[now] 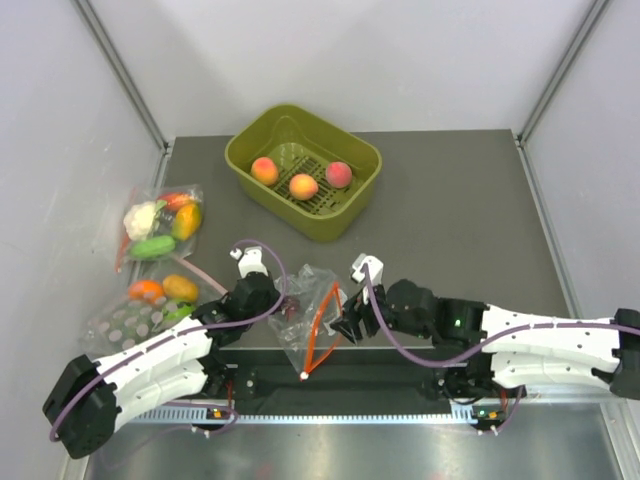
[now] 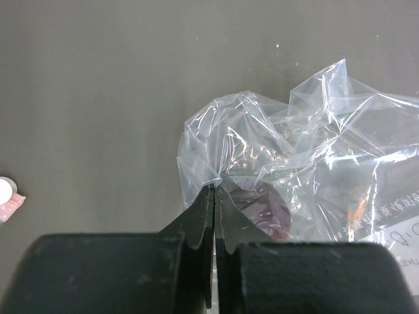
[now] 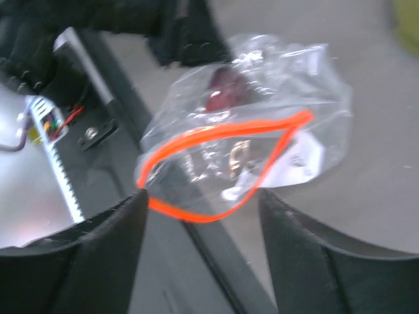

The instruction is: Open the zip-top bag and remove the fake food

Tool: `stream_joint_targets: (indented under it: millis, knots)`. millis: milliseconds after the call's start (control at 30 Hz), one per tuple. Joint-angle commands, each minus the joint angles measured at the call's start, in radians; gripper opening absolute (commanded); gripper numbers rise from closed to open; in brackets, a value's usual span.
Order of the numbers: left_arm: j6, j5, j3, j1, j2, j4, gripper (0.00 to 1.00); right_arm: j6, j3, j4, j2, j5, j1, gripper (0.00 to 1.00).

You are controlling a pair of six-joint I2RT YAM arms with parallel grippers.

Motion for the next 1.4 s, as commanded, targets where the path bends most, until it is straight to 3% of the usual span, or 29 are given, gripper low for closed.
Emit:
stream_joint_targets:
  millis: [0, 233, 633, 833, 1167, 1367]
  knots:
    - [-0.014, 0.017, -0.013, 0.004, -0.011, 0.035, 0.0, 0.052, 0.001, 0.045, -0.043, 0.072, 0.081, 0.65]
    - [-0.02, 0.04, -0.014, 0.003, -0.006, 0.041, 0.0, 0.055, -0.033, 0.131, 0.057, 0.021, 0.124, 0.54]
    - [-0.02, 0.085, -0.007, 0.004, -0.018, 0.035, 0.0, 0.008, 0.04, 0.158, 0.253, 0.056, 0.11, 0.55]
    - [-0.04, 0.12, -0.011, 0.003, 0.0, 0.058, 0.0, 0.037, 0.027, 0.281, 0.354, 0.029, 0.096, 0.55]
    - [-0.042, 0.177, -0.037, 0.003, 0.058, 0.12, 0.0, 0.172, -0.046, 0.488, 0.49, 0.193, 0.092, 0.56]
    - [-0.043, 0.211, -0.053, 0.003, 0.095, 0.163, 0.0, 0.225, -0.085, 0.611, 0.563, 0.208, 0.075, 0.57]
